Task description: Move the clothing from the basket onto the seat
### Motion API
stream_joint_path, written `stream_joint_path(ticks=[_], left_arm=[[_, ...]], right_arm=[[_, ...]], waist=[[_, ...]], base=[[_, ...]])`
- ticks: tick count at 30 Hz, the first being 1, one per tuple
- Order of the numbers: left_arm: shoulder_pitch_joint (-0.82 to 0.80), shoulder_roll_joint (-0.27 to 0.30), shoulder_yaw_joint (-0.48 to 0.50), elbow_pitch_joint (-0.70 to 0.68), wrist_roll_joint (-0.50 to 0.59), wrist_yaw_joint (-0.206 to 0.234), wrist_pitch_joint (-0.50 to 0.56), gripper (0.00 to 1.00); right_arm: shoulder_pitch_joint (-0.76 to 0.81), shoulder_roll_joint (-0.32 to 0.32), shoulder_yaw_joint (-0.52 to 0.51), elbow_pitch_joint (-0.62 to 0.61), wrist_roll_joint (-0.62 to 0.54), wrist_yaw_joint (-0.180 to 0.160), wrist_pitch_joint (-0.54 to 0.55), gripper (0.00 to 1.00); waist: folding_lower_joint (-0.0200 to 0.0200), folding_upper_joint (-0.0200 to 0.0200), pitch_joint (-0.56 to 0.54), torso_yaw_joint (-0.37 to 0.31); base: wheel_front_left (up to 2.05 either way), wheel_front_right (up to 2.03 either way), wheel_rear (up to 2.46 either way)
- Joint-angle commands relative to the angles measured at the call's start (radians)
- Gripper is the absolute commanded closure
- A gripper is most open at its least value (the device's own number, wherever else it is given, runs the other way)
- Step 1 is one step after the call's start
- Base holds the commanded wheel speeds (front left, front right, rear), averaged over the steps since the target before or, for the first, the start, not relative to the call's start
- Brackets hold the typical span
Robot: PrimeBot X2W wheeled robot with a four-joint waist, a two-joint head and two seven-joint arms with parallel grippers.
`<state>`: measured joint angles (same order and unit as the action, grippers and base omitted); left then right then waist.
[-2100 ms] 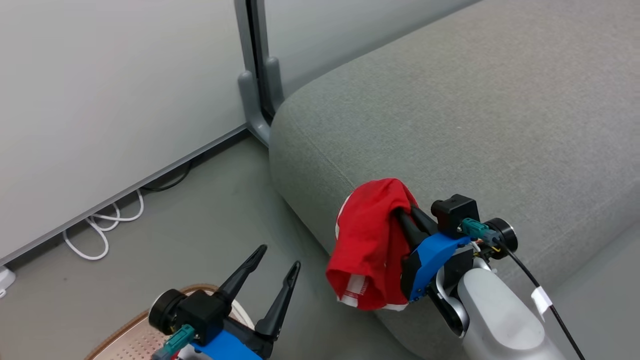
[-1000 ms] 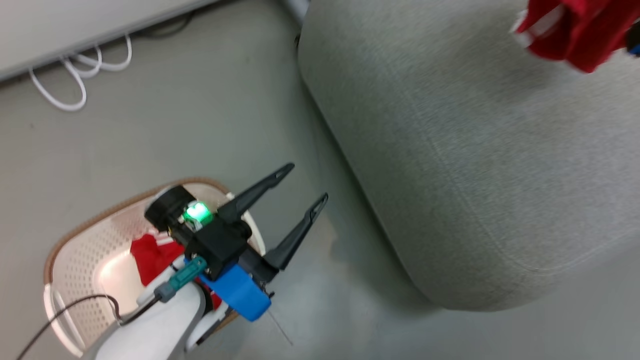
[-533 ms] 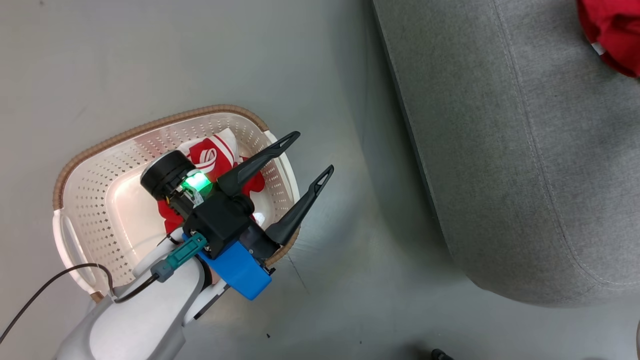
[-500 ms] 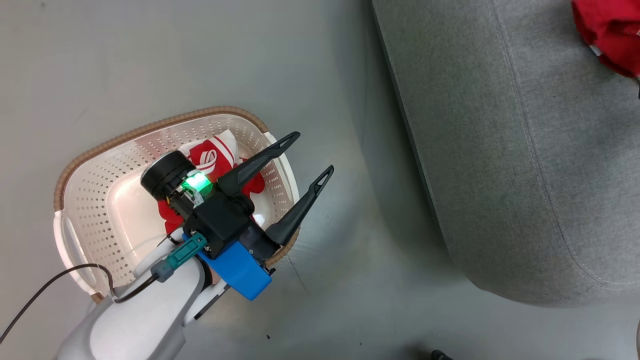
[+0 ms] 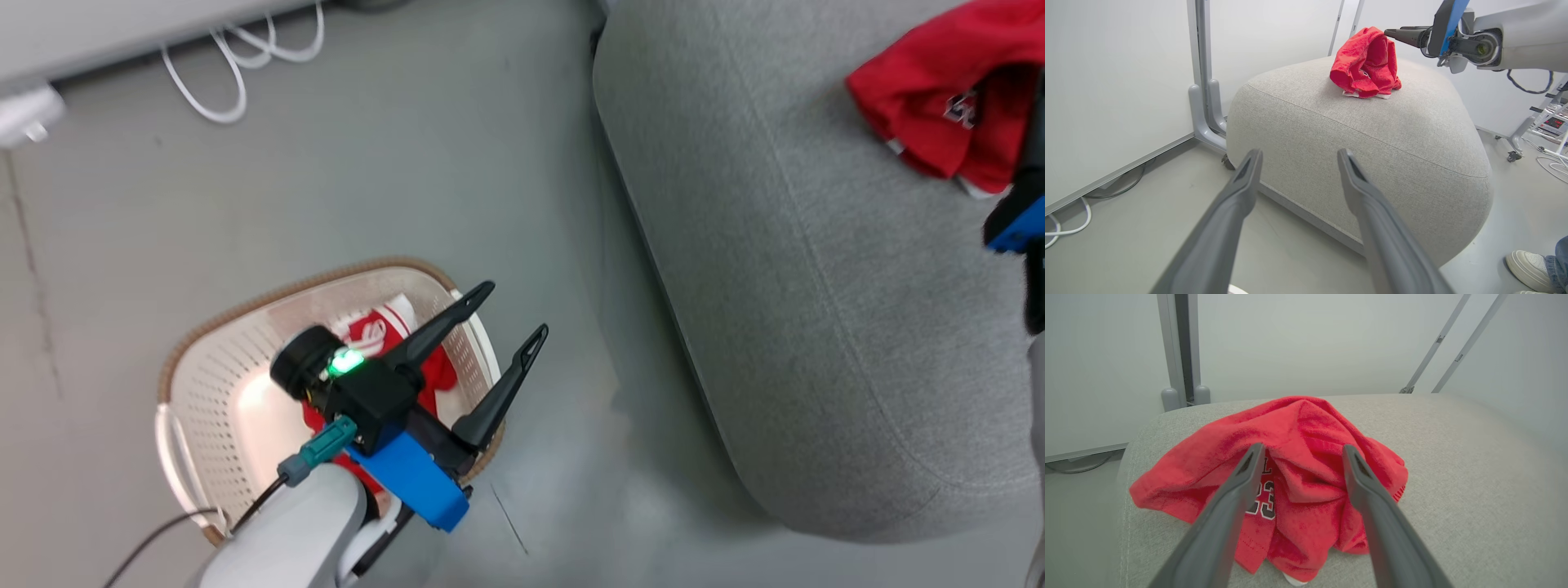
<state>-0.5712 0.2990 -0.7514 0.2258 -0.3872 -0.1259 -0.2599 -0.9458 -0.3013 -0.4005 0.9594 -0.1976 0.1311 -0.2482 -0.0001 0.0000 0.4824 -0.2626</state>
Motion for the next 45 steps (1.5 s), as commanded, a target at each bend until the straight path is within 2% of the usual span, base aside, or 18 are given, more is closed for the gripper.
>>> stream_joint_path(ticks=[1,6,10,14,18,25,30,37,45], left_arm=[[0.034,-0.013,0.014,0.006,-0.011,0.004,-0.005,0.00],[0.144,-0.050,0.085,0.019,-0.025,0.006,-0.006,0.00],[0.235,-0.076,0.159,0.029,-0.018,0.010,-0.006,0.00],[0.313,-0.099,0.244,0.043,-0.013,0.020,-0.006,0.00],[0.373,-0.107,0.320,0.058,0.004,0.027,-0.006,0.00],[0.450,-0.117,0.455,0.075,0.025,0.052,-0.006,0.00],[0.479,-0.135,0.525,0.088,0.046,0.054,-0.006,0.00],[0.500,-0.159,0.586,0.106,0.076,0.040,-0.006,0.00],[0.511,-0.176,0.619,0.111,0.111,0.023,-0.006,0.00]], right_arm=[[0.032,0.010,0.024,-0.002,0.003,-0.001,-0.007,0.00],[0.115,0.018,0.131,-0.032,0.024,-0.001,-0.006,0.00],[0.197,0.015,0.205,-0.104,0.069,-0.001,0.007,0.00],[0.328,0.030,0.254,-0.230,0.112,-0.001,0.034,0.00],[0.489,0.057,0.279,-0.408,0.164,-0.001,0.070,0.00],[0.755,0.113,0.346,-0.703,0.183,-0.001,0.176,0.00],[0.870,0.149,0.351,-0.835,0.184,-0.001,0.210,0.00],[0.969,0.210,0.347,-0.941,0.187,-0.001,0.227,0.00],[1.015,0.239,0.356,-0.980,0.196,-0.001,0.244,0.00]], waist=[[0.0001,0.0000,-0.106,0.024],[0.0001,0.0000,-0.245,0.049],[0.0001,0.0000,-0.339,0.074],[0.0001,0.0000,-0.408,0.109],[0.0001,0.0000,-0.453,0.147],[0.0001,0.0000,-0.487,0.189],[0.0001,0.0000,-0.501,0.222],[0.0001,0.0000,-0.518,0.259],[0.0001,0.0000,-0.514,0.271]], base=[[0.00,0.00,0.00],[0.00,0.00,0.00],[0.00,0.00,0.00],[0.00,0.00,0.00],[0.00,0.00,0.00],[0.00,0.00,0.00],[0.00,0.00,0.00],[0.00,0.00,0.00],[0.00,0.00,0.00]])
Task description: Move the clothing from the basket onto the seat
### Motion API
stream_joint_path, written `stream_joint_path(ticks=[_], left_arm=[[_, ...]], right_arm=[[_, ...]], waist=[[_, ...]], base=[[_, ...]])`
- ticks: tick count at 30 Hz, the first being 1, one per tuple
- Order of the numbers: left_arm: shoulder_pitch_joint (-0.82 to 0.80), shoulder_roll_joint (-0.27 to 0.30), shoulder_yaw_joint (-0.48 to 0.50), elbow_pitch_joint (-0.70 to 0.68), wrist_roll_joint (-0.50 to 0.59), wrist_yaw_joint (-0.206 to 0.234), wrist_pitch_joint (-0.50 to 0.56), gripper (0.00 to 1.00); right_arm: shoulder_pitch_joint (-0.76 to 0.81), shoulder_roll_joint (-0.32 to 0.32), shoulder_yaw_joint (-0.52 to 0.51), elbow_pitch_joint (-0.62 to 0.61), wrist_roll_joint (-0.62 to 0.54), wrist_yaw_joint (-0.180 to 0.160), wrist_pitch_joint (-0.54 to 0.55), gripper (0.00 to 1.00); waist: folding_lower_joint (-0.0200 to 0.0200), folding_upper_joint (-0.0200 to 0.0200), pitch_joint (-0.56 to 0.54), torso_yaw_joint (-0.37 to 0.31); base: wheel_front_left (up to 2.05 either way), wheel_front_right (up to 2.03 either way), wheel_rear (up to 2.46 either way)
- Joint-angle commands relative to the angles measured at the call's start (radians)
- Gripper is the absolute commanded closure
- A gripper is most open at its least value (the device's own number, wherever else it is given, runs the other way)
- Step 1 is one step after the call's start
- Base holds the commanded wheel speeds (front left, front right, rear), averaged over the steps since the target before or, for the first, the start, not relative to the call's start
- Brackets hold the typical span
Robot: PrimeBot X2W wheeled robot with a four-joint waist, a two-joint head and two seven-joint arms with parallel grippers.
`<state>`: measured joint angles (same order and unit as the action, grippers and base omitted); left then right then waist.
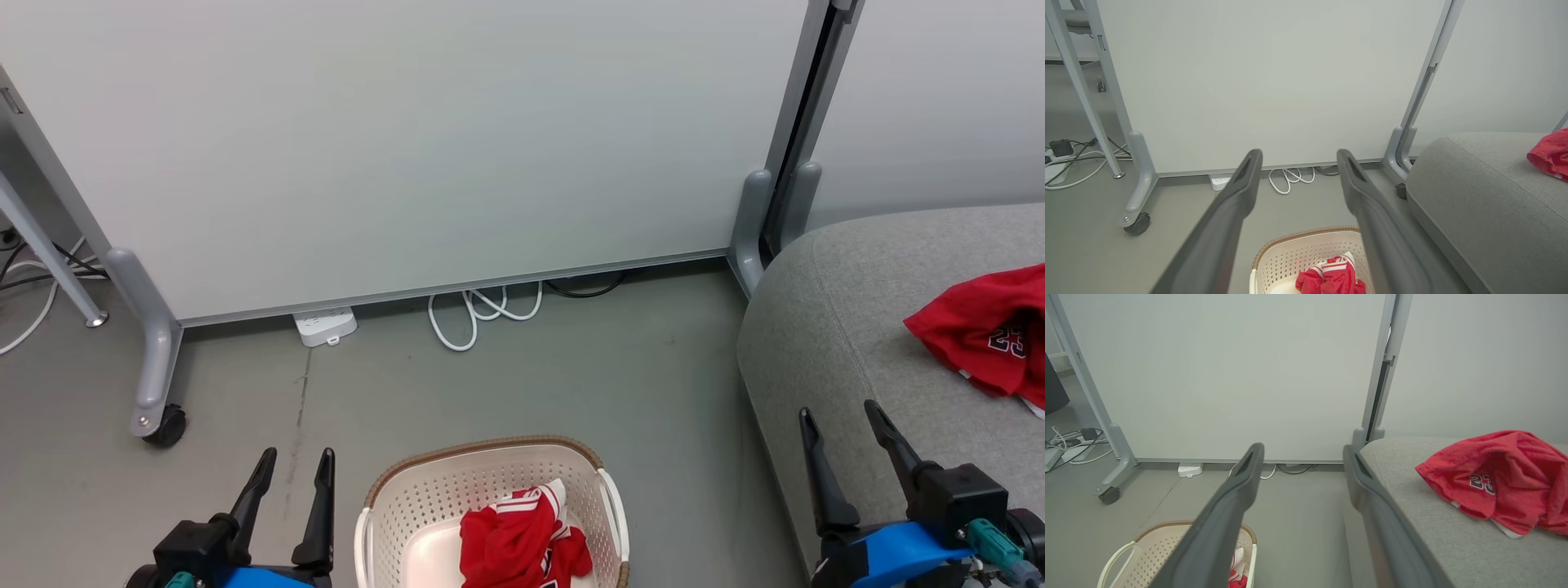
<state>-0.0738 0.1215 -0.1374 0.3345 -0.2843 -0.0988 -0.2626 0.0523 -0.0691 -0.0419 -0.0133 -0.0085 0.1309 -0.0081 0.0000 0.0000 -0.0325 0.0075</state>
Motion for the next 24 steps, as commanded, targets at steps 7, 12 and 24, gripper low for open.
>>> stream_joint_path(ticks=[7,12,24], left_arm=[[0.017,-0.013,0.024,0.005,0.023,-0.017,-0.003,0.00],[0.016,-0.020,0.027,0.007,0.033,-0.019,-0.003,0.00],[-0.050,-0.024,0.023,-0.006,0.054,-0.027,-0.003,0.00]], right_arm=[[0.014,0.014,-0.013,-0.003,0.019,0.000,0.006,0.00],[0.009,0.016,-0.011,-0.007,0.016,0.000,0.007,0.00],[-0.094,0.016,0.023,-0.048,0.011,0.000,0.000,0.00]], waist=[[0.0000,0.0000,0.005,0.004],[0.0000,0.0000,0.009,0.005],[0.0000,0.0000,0.190,-0.053]], base=[[0.00,0.00,0.00],[0.00,0.00,0.00],[0.00,0.00,0.00]])
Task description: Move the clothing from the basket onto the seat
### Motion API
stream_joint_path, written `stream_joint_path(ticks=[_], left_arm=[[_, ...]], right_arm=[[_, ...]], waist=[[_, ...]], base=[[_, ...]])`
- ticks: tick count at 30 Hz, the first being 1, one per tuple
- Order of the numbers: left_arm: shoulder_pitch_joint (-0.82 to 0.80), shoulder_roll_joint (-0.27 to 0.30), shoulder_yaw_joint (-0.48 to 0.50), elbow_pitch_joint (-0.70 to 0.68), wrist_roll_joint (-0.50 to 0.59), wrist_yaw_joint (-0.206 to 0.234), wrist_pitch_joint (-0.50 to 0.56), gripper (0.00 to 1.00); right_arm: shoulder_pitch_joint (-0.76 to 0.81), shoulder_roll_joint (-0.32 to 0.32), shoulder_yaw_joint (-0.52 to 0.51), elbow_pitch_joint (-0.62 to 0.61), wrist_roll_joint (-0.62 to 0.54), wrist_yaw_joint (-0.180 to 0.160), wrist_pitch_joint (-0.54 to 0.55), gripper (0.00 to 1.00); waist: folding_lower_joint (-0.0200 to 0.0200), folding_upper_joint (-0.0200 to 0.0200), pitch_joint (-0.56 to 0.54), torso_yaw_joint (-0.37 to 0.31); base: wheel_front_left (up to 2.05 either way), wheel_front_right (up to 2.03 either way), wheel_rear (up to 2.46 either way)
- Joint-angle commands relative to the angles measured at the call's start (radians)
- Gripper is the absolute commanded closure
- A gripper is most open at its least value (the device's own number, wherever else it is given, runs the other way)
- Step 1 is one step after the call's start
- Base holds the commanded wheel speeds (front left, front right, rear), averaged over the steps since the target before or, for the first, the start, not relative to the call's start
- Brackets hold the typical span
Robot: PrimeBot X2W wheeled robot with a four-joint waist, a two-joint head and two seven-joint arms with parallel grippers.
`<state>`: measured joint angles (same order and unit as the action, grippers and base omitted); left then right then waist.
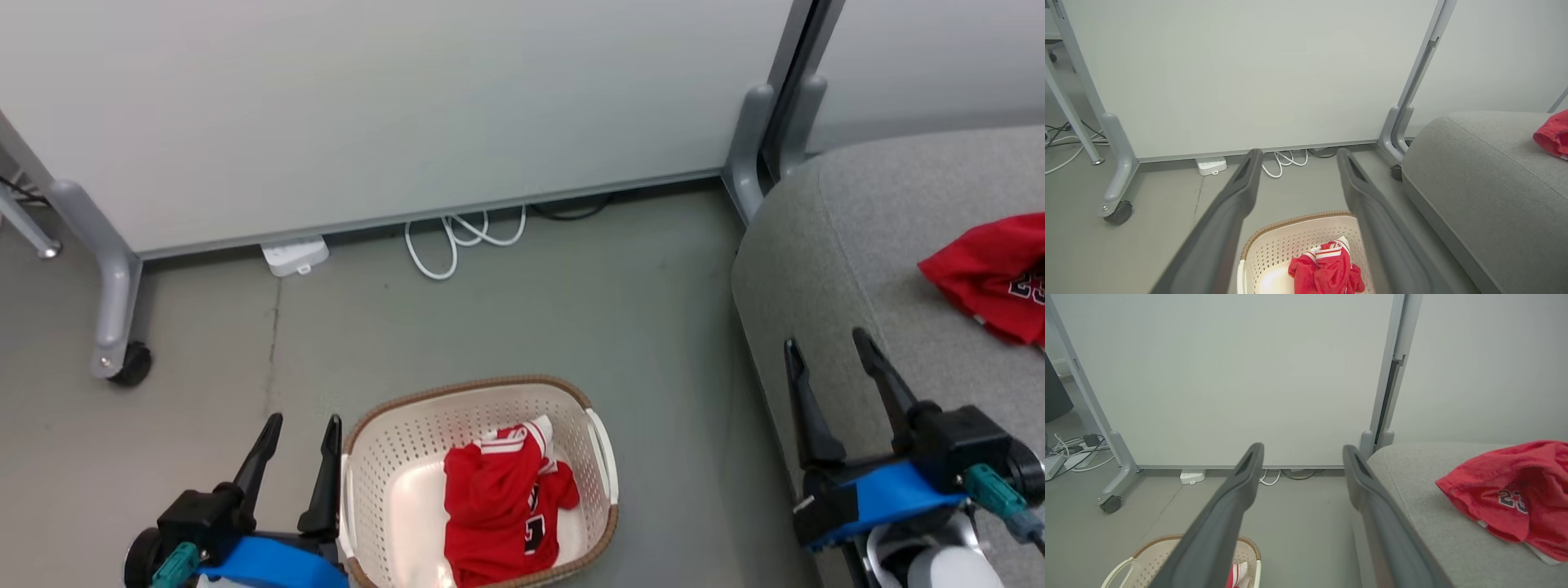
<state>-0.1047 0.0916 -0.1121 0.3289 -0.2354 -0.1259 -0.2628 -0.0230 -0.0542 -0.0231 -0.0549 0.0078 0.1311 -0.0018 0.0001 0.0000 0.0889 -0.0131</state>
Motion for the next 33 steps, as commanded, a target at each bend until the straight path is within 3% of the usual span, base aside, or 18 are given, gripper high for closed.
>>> stream_joint_path(ticks=[1,7,17,24,31,33], left_arm=[[-0.033,0.009,-0.002,-0.002,0.008,-0.001,-0.003,0.00],[-0.145,0.027,-0.033,0.056,0.017,-0.004,-0.003,0.00],[-0.366,0.106,-0.102,0.309,0.003,-0.005,0.012,0.00],[-0.496,0.158,-0.122,0.438,-0.006,-0.005,0.052,0.00],[-0.567,0.198,-0.138,0.531,0.006,-0.004,0.089,0.00],[-0.579,0.209,-0.135,0.552,0.010,0.014,0.095,0.00]], right_arm=[[-0.041,-0.004,0.016,-0.010,-0.007,-0.001,-0.007,0.00],[-0.188,-0.017,0.057,-0.013,0.002,-0.001,-0.039,0.00],[-0.408,-0.001,0.146,0.062,0.039,-0.001,-0.127,0.00],[-0.478,0.005,0.189,0.138,0.068,-0.001,-0.196,0.00],[-0.518,0.006,0.241,0.195,0.141,-0.001,-0.242,0.00],[-0.526,0.005,0.255,0.205,0.156,-0.001,-0.249,0.00]], waist=[[-0.0001,0.0000,0.103,-0.044],[-0.0001,0.0000,0.311,-0.110],[-0.0001,0.0000,0.596,-0.275],[-0.0001,0.0000,0.718,-0.352],[-0.0001,0.0000,0.775,-0.405],[-0.0001,0.0000,0.784,-0.417]], base=[[0.00,0.00,0.00],[0.00,0.00,0.00],[0.00,0.00,0.00],[0.00,0.00,0.00],[0.00,0.00,0.00],[0.00,0.00,0.00]])
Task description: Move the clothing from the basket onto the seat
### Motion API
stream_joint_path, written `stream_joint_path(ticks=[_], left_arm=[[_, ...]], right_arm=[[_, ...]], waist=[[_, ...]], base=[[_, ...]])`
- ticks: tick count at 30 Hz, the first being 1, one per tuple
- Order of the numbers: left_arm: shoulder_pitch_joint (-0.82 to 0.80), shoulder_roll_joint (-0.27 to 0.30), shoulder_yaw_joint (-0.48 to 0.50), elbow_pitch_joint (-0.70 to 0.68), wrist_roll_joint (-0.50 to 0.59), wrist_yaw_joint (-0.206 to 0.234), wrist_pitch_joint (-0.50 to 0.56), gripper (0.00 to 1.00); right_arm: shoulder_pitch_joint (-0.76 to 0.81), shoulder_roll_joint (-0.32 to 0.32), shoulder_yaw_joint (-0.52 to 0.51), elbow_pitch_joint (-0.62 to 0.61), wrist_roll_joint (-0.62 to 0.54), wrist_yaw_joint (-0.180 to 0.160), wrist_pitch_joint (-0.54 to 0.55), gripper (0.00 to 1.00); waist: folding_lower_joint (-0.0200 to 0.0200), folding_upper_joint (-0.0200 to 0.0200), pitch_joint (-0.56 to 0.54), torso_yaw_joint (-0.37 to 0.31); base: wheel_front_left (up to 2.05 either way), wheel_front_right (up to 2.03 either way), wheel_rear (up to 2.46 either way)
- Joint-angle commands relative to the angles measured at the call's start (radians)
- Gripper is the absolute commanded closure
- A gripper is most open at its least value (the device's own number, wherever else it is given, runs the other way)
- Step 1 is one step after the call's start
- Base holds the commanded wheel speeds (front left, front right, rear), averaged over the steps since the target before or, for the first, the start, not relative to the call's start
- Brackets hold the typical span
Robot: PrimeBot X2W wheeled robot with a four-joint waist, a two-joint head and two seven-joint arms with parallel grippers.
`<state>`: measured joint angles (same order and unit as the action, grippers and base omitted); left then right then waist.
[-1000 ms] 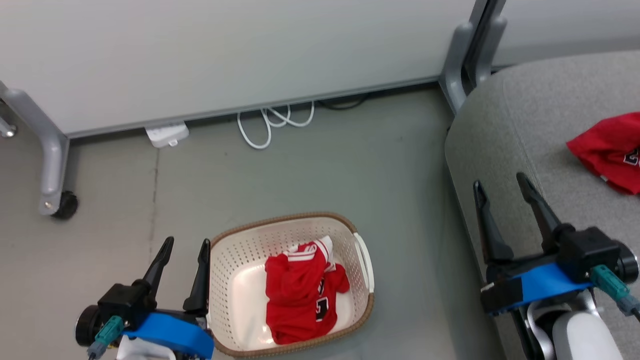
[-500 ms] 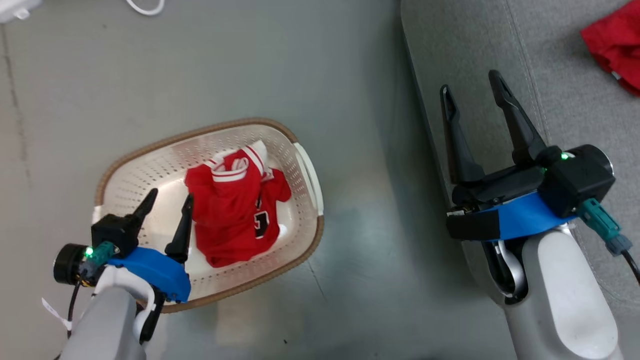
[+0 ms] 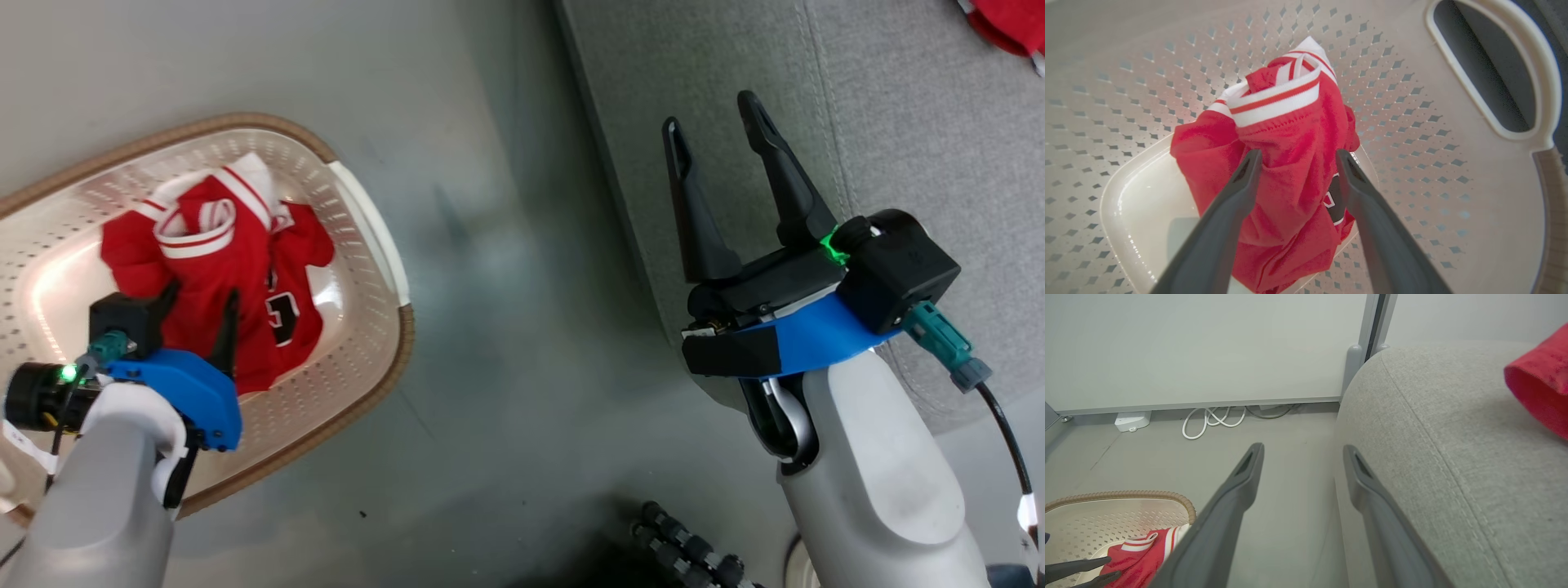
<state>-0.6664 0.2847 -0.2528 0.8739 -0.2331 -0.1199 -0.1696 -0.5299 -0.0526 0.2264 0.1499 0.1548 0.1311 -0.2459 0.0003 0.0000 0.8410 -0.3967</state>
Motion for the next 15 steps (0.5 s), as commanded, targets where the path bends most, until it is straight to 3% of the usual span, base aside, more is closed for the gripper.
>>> stream_joint_path(ticks=[1,8,9,10,11,15], left_arm=[[-0.023,0.019,0.008,0.017,0.008,0.022,0.009,0.00],[-0.052,0.030,0.015,0.086,0.005,0.091,0.062,0.00],[-0.056,0.029,0.015,0.094,0.003,0.095,0.069,0.09],[-0.059,0.028,0.015,0.101,0.001,0.100,0.075,0.68],[-0.061,0.026,0.015,0.108,-0.002,0.100,0.080,1.00],[-0.068,0.017,0.010,0.126,-0.012,0.091,0.086,1.00]], right_arm=[[-0.024,0.004,0.012,0.007,0.016,-0.001,-0.009,0.00],[-0.034,0.004,0.035,0.026,0.050,-0.001,-0.018,0.00],[-0.036,0.004,0.035,0.029,0.052,-0.001,-0.019,0.00],[-0.037,0.004,0.036,0.032,0.055,-0.001,-0.019,0.00],[-0.039,0.004,0.036,0.032,0.058,-0.001,-0.020,0.00],[-0.037,0.004,0.031,0.028,0.053,-0.001,-0.020,0.00]], waist=[[-0.0003,0.0000,0.036,-0.039],[-0.0003,0.0000,0.053,-0.063],[-0.0003,0.0000,0.054,-0.065],[-0.0003,0.0000,0.053,-0.066],[-0.0003,0.0000,0.053,-0.068],[-0.0003,0.0000,0.048,-0.068]], base=[[0.00,0.00,0.00],[0.00,0.00,0.00],[0.00,0.00,0.00],[0.00,0.00,0.00],[0.00,0.00,0.00],[0.00,0.00,0.00]])
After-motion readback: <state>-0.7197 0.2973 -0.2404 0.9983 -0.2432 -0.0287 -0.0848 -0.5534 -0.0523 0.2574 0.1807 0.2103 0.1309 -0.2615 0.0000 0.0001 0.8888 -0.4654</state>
